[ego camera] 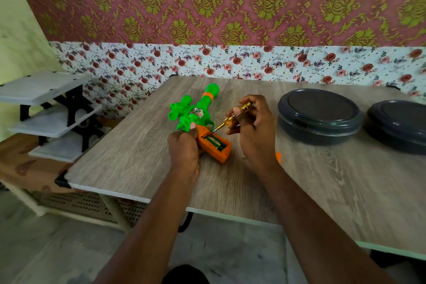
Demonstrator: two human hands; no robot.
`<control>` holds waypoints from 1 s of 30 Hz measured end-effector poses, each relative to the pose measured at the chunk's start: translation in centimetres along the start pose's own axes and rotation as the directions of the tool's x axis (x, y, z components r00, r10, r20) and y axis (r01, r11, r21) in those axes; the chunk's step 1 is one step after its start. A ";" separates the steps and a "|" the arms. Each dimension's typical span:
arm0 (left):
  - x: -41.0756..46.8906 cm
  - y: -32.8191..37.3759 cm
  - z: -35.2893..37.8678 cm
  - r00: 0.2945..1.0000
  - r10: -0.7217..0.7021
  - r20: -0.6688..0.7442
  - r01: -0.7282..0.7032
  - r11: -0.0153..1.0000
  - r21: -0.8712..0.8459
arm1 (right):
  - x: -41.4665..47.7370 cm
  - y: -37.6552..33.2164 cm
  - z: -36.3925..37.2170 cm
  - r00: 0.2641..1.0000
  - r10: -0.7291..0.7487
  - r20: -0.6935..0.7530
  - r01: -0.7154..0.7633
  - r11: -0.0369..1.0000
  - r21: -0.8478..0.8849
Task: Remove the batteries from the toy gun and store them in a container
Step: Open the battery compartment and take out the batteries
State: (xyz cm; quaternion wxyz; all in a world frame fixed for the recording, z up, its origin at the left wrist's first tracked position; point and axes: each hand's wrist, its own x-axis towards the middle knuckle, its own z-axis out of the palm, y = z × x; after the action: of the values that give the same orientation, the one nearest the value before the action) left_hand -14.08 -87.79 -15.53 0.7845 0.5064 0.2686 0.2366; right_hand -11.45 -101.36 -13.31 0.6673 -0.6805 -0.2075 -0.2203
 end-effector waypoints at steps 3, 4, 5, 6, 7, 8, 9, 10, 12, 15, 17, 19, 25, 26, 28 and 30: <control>0.0 0.0 0.0 1.000 -0.011 -0.001 0.011 1.000 -0.002 | -0.1 -0.2 -0.1 1.000 -0.017 0.017 0.017 1.000 -0.005; 0.0 0.0 0.0 1.000 -0.013 -0.004 0.013 1.000 0.000 | -0.1 -0.3 -0.2 0.999 -0.024 0.023 0.025 1.000 -0.007; 0.0 0.0 0.0 1.000 -0.014 -0.004 0.014 1.000 -0.001 | -0.2 -0.4 -0.2 0.999 -0.031 0.023 0.031 0.999 -0.010; 0.0 0.0 0.0 1.000 -0.013 -0.004 0.013 1.000 -0.001 | -0.2 -0.4 -0.1 0.999 -0.039 0.017 0.039 0.999 -0.015; -0.1 0.1 0.1 1.000 -0.014 -0.003 0.014 1.000 -0.002 | -0.2 -0.3 -0.1 0.999 -0.052 0.004 0.052 0.998 -0.030; -0.1 0.1 0.1 1.000 -0.013 -0.004 0.013 1.000 -0.004 | -0.2 -0.3 -0.1 0.998 -0.068 -0.008 0.068 0.996 -0.052; -0.2 0.1 0.1 1.000 -0.012 -0.004 0.012 1.000 -0.005 | -0.1 -0.1 0.0 0.996 -0.085 -0.013 0.084 0.994 -0.073; -0.3 0.1 0.1 1.000 -0.013 -0.004 0.013 1.000 -0.009 | -0.1 -0.1 0.0 0.995 -0.099 -0.015 0.097 0.992 -0.086; -0.3 0.2 0.1 1.000 -0.011 -0.003 0.011 1.000 -0.020 | -0.1 0.1 0.1 0.992 -0.124 -0.019 0.122 0.988 -0.097; -0.3 0.2 0.2 1.000 0.003 0.003 -0.003 1.000 -0.015 | -0.1 0.1 0.1 0.984 -0.178 -0.028 0.173 0.975 -0.140; -0.3 0.2 0.1 1.000 0.012 0.002 -0.012 1.000 0.001 | -0.2 0.0 0.1 0.974 -0.226 -0.014 0.220 0.960 -0.174; -0.3 0.2 0.0 1.000 0.021 0.005 -0.021 1.000 0.012 | -0.3 -0.2 0.2 0.955 -0.297 0.026 0.295 0.932 -0.209; -0.4 0.1 -0.2 0.999 0.035 0.025 -0.035 0.999 -0.004 | -0.3 -1.1 1.0 0.895 -0.430 0.122 0.447 0.861 -0.245; -0.4 0.1 -0.2 0.999 0.034 0.028 -0.033 0.999 -0.007 | -0.2 -1.0 1.2 0.894 -0.428 0.132 0.448 0.860 -0.244; -0.3 0.1 -0.2 0.999 0.032 0.026 -0.032 0.999 -0.012 | -0.1 -1.0 1.5 0.895 -0.421 0.144 0.445 0.862 -0.244; -0.3 0.0 -0.2 0.999 0.033 0.025 -0.033 0.999 -0.019 | 0.4 -1.0 1.7 0.900 -0.406 0.156 0.433 0.869 -0.240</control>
State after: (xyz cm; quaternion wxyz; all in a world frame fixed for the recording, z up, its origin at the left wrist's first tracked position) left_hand -14.44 -87.81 -15.51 0.7886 0.5063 0.2481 0.2455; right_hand -11.71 -99.63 -12.26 0.4936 -0.7134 -0.3520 -0.3515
